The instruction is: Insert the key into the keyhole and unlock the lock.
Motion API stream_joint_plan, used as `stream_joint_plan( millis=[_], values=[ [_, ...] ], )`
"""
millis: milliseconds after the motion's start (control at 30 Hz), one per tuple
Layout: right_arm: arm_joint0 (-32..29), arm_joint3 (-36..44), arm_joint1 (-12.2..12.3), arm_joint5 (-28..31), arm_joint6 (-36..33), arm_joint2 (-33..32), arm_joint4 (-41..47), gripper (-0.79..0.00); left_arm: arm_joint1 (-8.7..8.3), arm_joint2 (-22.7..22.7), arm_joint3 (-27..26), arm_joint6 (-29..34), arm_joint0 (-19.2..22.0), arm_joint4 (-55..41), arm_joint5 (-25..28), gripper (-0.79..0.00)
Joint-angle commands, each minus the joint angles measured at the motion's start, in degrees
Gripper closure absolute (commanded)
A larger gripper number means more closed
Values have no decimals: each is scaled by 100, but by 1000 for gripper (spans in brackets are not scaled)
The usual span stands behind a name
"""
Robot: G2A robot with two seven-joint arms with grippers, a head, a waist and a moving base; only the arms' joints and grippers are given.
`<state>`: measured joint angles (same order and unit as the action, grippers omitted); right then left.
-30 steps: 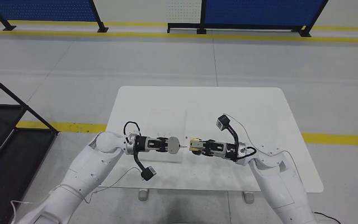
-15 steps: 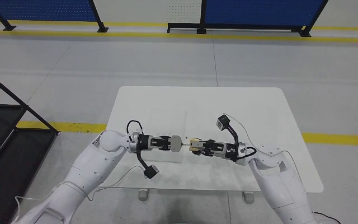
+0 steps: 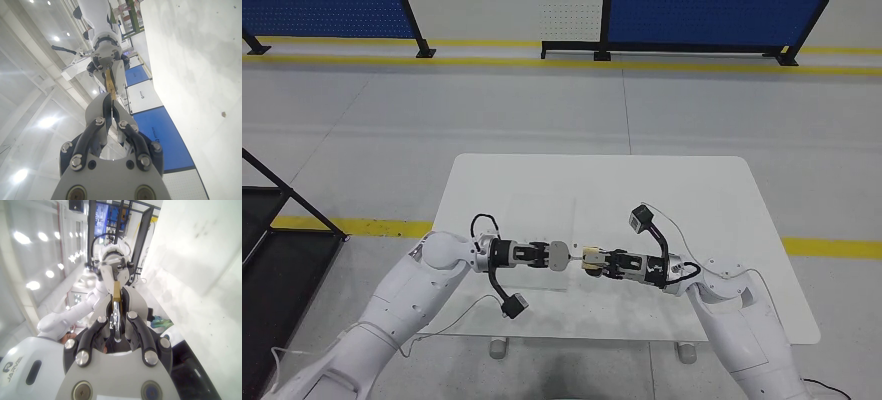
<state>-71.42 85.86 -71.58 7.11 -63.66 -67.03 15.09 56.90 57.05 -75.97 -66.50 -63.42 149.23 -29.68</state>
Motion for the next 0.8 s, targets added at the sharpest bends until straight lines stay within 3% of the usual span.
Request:
stream_joint_plan(
  millis=[0,767],
  values=[
    [0,0,0,0,0,0,0,0,1,-7,-4,-12,5,7,0,0],
    [0,0,0,0,0,0,0,0,-27,33,-56,13,-70,-4,52,0]
  ],
)
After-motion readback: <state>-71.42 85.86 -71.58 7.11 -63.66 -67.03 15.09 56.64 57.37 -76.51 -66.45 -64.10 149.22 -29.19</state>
